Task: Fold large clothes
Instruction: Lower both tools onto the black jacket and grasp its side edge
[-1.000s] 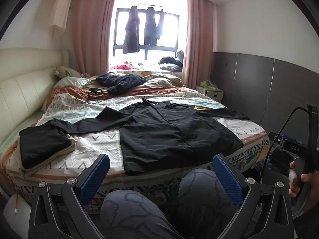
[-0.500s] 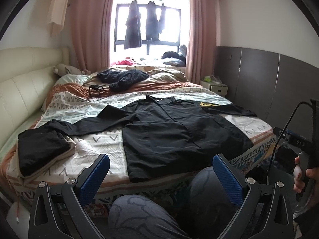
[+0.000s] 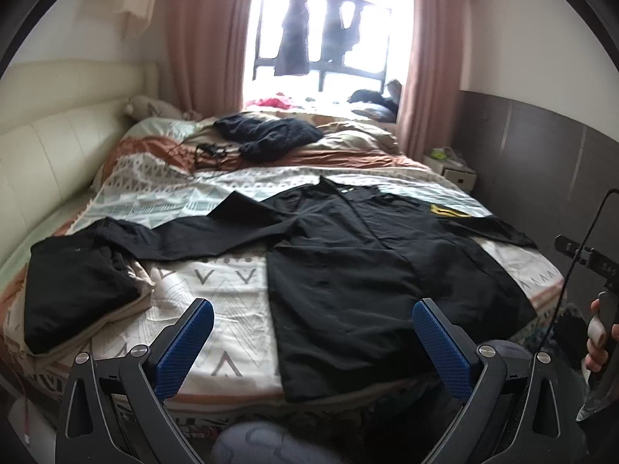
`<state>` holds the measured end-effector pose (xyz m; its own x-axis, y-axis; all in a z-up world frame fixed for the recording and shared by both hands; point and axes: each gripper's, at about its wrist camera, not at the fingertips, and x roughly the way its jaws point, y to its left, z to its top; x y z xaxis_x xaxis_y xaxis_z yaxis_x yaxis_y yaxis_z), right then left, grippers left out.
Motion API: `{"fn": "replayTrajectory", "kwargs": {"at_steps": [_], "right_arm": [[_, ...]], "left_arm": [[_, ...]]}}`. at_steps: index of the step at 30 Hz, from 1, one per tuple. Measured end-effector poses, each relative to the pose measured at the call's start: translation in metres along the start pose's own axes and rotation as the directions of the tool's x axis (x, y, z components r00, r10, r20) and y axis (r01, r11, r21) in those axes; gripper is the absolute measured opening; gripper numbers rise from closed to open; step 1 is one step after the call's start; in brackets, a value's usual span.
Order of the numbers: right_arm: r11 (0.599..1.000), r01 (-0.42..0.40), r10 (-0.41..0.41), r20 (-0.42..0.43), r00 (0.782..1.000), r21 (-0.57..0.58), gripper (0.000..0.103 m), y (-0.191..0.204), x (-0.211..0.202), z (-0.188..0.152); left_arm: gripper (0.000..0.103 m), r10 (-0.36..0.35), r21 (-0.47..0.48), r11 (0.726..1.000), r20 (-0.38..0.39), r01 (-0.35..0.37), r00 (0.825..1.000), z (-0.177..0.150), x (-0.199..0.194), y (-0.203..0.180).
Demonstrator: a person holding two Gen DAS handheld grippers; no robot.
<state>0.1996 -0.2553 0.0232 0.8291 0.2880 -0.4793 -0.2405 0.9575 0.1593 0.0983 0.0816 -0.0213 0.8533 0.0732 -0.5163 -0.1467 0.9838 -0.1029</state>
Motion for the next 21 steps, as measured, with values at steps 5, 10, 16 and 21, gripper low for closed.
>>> {"fn": "replayTrajectory", "kwargs": {"at_steps": [5,10,16,21], "right_arm": [[0.999,-0.034,0.034,-0.017,0.999,-0.026,0.103,0.02,0.042,0.025],[0.995,-0.09,0.089,-0.041,0.995,-0.034,0.103,0.043,0.094,0.05],[0.989,-0.143,0.14,-0.066,0.988,-0.047,0.103,0.069,0.154,0.072],[0.984,-0.178,0.174,-0.096,0.98,-0.031,0.103,0.083,0.203,0.088]], "left_arm": [[0.103,0.064,-0.038,0.997,-0.032,-0.065,0.997,0.014,0.026,0.031],[0.097,0.138,-0.09,0.986,-0.04,-0.141,0.99,0.036,0.05,0.07],[0.096,0.246,-0.189,0.949,-0.057,-0.252,0.968,0.063,0.068,0.133],[0.096,0.318,-0.254,0.91,-0.075,-0.326,0.945,0.079,0.081,0.18]]}}
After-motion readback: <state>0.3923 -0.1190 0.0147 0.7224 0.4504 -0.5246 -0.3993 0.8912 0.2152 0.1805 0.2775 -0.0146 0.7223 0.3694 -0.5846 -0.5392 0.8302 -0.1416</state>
